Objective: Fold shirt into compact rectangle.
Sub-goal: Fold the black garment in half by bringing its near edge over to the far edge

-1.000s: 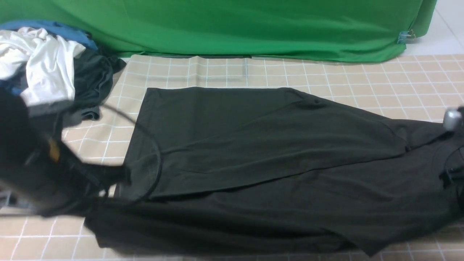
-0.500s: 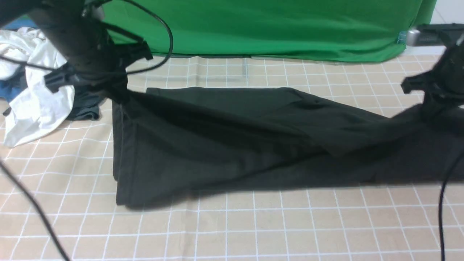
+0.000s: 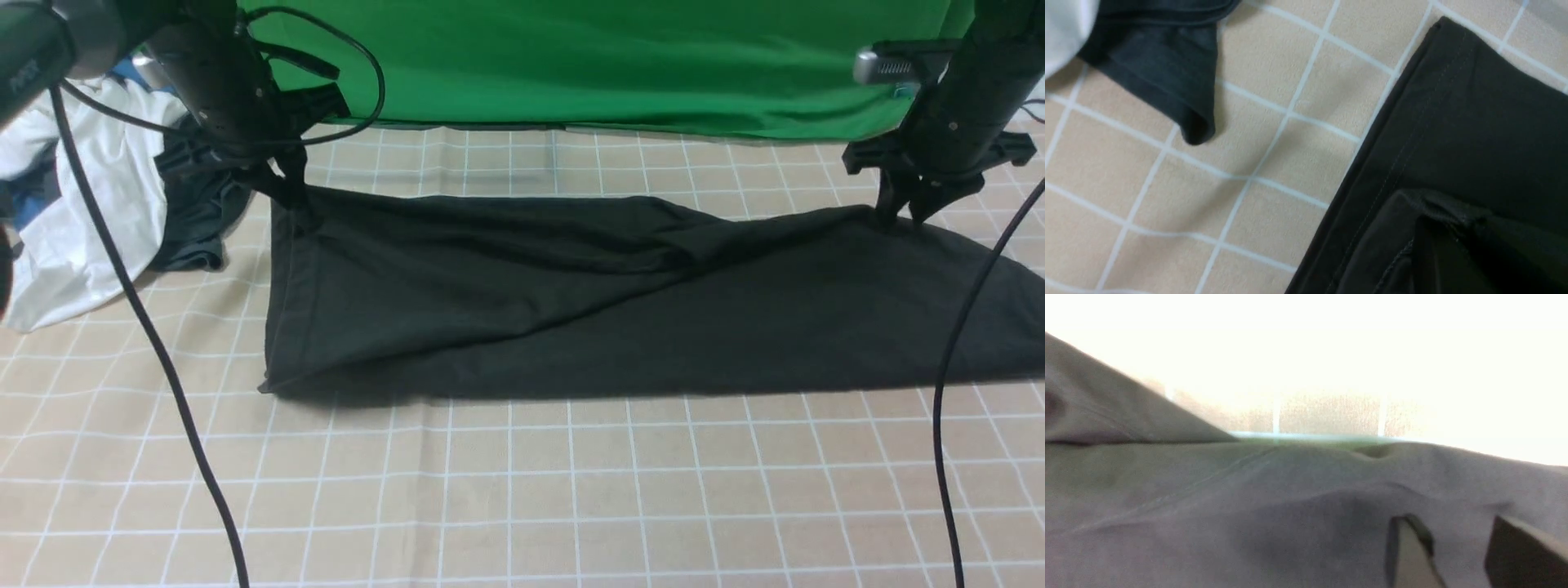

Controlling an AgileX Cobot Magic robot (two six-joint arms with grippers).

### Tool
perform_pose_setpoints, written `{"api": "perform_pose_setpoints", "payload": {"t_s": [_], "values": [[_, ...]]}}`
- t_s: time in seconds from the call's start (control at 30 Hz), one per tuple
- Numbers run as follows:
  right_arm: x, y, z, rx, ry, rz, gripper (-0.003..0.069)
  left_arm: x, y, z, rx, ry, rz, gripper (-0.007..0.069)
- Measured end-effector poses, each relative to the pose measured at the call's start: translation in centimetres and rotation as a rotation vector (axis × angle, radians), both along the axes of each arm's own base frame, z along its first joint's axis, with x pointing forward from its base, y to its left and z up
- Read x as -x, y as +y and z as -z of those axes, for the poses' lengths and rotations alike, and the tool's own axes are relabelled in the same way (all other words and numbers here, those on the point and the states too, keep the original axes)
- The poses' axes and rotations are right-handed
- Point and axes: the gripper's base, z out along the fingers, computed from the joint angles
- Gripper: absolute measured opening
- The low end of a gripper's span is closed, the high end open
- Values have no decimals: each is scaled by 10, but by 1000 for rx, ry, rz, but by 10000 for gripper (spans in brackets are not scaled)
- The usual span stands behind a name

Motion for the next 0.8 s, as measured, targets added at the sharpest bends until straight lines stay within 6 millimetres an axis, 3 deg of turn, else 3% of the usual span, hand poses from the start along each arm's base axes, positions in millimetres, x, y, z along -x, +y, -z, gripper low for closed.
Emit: {"api": "perform_pose_setpoints", "payload": {"t_s": [0.1,0.2,0.3,0.4,0.53,0.63,0.8], "values": [[4,6,-16,-52,-20,-14,327,-3,0,-1,2,-36,0,30],[14,33,-42,-176,-72,-132,131,-7,0,-2,0,-79,10,30],[18,58,-48,-217,-85,-222,55,-8,0,-2,-2,-89,14,30],[20,96,-33,-235,-46,-340,36,-9,0,-1,-2,-89,15,30],[19,126,2,-232,34,-424,36,-9,0,-1,-2,-89,15,30],[17,139,31,-230,94,-449,36,-8,0,0,-3,-81,15,30],[5,142,59,-225,58,-406,36,-8,1,0,-10,-79,17,30]]}}
